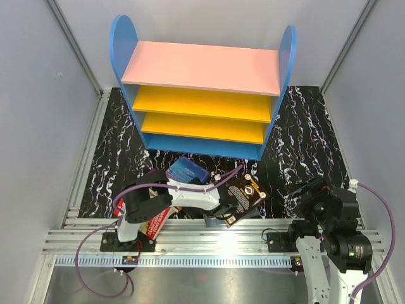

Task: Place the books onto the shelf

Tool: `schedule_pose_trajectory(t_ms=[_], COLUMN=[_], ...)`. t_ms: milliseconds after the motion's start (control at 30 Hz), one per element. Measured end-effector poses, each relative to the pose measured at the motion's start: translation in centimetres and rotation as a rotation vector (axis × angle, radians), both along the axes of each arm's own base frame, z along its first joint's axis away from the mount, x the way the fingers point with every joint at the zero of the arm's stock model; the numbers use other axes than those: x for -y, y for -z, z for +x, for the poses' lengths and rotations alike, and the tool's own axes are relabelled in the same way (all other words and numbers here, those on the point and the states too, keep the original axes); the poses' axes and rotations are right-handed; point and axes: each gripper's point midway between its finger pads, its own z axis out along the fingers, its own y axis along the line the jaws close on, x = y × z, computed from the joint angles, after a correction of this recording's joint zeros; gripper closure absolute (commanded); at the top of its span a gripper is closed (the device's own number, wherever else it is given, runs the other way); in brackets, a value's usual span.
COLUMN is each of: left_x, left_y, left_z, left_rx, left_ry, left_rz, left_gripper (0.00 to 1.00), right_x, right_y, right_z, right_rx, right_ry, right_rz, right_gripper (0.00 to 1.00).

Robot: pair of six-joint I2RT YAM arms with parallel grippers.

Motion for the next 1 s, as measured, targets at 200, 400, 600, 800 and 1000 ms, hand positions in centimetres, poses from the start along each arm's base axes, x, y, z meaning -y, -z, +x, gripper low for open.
schedule_pose_trajectory(t_ms=[200,400,600,800,1000], left_x=[1.1,11.4,14.2,11.2,9.4], left_y=[-1.7,-8.9,-8.6,-3.1,-1.7], left_z=[-0.2,0.9,-1.4,-1.5,0.5], left_rx=[0.003,0.06,-0.01,-0.094,-0.109], left_ry=[-0.078,-0.007,0.062,-0.011,-0.105], left_rz=[-0.094,-0.49,-0.567,-0.492,-0.554], left_gripper=[0.01,0.01,0.01,0.01,0.01], right_x=[-0.6,-2.4,-4.0,-4.8,-5.5], right_y=[0.4,6.4,14.1,17.4,18.3], right_z=[-0.2,0.9,2.6,3.0,4.0], right_rx=[-0.016,-0.293,-0.618,-0.674,-0.646], right_ry=[-0.044,-0.146,-0.23,-0.257,-0.256], right_rz=[0.009,0.086,0.195,0.253,0.297], right_gripper=[0.0,0.0,0.0,0.0,0.0])
